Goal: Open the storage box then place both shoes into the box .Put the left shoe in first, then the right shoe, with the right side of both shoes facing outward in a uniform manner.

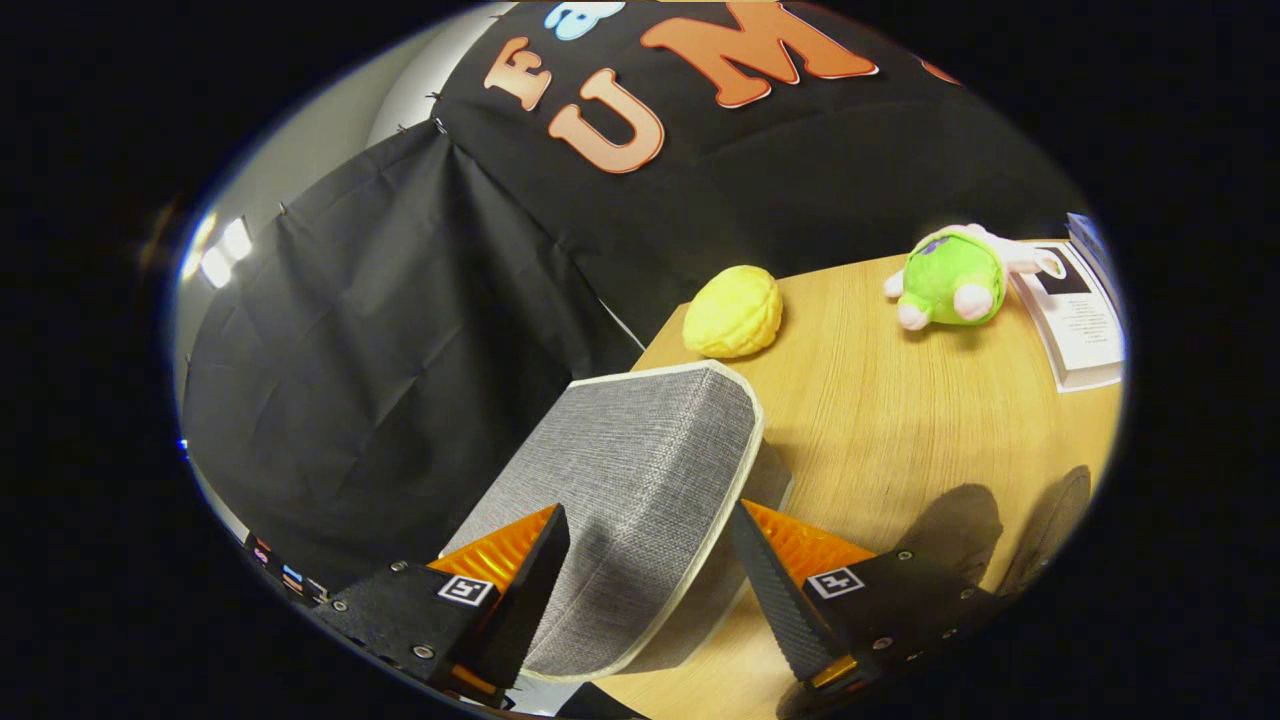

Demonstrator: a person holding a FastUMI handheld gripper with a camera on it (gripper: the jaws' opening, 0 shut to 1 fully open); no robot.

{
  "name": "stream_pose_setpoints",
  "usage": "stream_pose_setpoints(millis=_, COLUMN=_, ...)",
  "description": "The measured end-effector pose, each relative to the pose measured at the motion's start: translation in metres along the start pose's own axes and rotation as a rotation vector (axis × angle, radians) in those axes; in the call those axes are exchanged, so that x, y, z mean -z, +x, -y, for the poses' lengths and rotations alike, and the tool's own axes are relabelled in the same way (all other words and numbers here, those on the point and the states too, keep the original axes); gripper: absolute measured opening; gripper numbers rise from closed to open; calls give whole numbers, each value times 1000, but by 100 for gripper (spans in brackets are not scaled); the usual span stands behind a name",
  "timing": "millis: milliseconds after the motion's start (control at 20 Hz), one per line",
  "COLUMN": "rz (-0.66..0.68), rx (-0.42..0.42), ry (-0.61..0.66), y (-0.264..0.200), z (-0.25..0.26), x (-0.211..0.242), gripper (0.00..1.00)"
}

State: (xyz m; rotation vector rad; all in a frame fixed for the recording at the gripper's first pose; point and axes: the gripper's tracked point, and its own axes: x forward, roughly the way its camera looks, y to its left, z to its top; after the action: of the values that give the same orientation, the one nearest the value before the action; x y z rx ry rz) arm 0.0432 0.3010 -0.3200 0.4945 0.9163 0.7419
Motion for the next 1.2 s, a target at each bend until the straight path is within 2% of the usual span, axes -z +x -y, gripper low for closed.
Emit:
stream_pose_setpoints(millis=250, rz=-38, rx=-125, ry=136, y=16, z=-4, x=9, gripper=98)
stream_pose_setpoints(millis=400, rz=-69, rx=-199, ry=281, y=23, z=-8, x=15, gripper=97)
stream_pose_setpoints(millis=500, rz=-48, rx=-230, ry=289, y=23, z=-11, x=15, gripper=96)
stream_pose_setpoints(millis=600, rz=-31, rx=-228, ry=274, y=21, z=-10, x=14, gripper=90)
stream_pose_setpoints(millis=850, rz=-40, rx=-130, ry=252, y=16, z=-6, x=10, gripper=79)
stream_pose_setpoints(millis=950, rz=-9, rx=-76, ry=194, y=9, z=-3, x=1, gripper=72)
stream_pose_setpoints(millis=1050, rz=23, rx=-38, ry=164, y=-1, z=-1, x=-9, gripper=59)
stream_pose_setpoints(millis=1100, rz=22, rx=-30, ry=159, y=-7, z=-4, x=-12, gripper=46)
stream_pose_setpoints(millis=1150, rz=18, rx=-30, ry=159, y=-9, z=-8, x=-15, gripper=40)
stream_pose_setpoints(millis=1200, rz=21, rx=-29, ry=167, y=-9, z=-13, x=-19, gripper=29)
